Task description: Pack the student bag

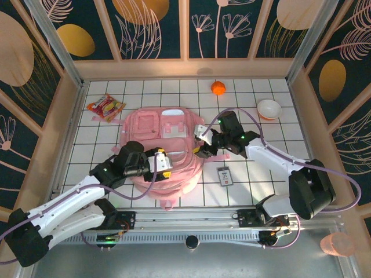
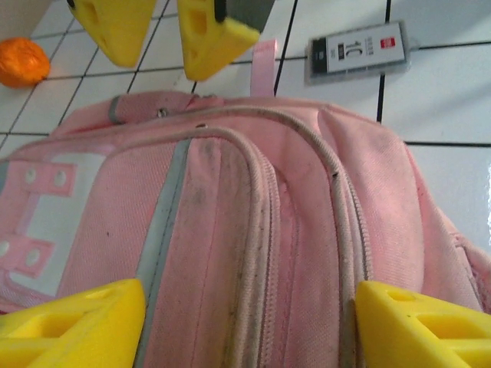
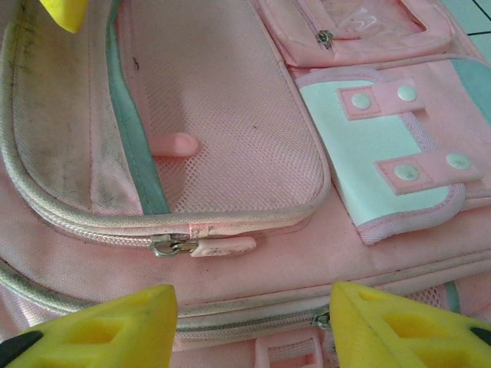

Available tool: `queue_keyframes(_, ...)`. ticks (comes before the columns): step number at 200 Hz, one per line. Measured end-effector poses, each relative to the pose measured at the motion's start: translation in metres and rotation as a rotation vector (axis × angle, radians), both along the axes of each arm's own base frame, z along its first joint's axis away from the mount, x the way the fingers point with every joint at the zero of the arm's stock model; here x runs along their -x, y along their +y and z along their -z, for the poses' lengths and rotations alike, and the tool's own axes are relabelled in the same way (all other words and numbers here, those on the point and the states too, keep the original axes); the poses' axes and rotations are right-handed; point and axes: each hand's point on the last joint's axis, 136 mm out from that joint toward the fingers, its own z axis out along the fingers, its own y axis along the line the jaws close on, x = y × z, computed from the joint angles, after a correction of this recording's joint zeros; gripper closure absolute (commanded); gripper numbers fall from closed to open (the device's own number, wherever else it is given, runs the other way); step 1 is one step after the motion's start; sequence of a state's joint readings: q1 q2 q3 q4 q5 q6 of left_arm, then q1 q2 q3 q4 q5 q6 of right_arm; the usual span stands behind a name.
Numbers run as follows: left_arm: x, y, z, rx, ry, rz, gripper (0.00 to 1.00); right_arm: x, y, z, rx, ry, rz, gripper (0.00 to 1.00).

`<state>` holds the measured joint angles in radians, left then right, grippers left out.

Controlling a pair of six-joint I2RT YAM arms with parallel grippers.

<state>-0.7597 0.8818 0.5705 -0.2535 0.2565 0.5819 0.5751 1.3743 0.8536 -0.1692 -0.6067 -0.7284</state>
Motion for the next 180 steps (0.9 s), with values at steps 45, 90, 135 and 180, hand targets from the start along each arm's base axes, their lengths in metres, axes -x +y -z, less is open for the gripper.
queue_keyframes(45,-0.005,0.000,0.009,-0.034,0.018,-0.027,0.40,0.004,0.000,0.000,-0.001,0.007,-0.019,0.45)
queue_keyframes(90,-0.012,0.000,0.009,-0.024,0.026,-0.069,0.30,0.006,0.001,0.001,0.001,0.006,-0.033,0.46)
queue_keyframes(135,-0.017,-0.007,-0.035,0.076,-0.029,-0.082,0.29,0.007,0.001,0.001,-0.002,0.008,-0.036,0.46)
queue_keyframes(180,-0.021,-0.009,-0.026,0.004,0.009,-0.072,0.29,0.009,0.003,0.001,-0.003,0.009,-0.045,0.46)
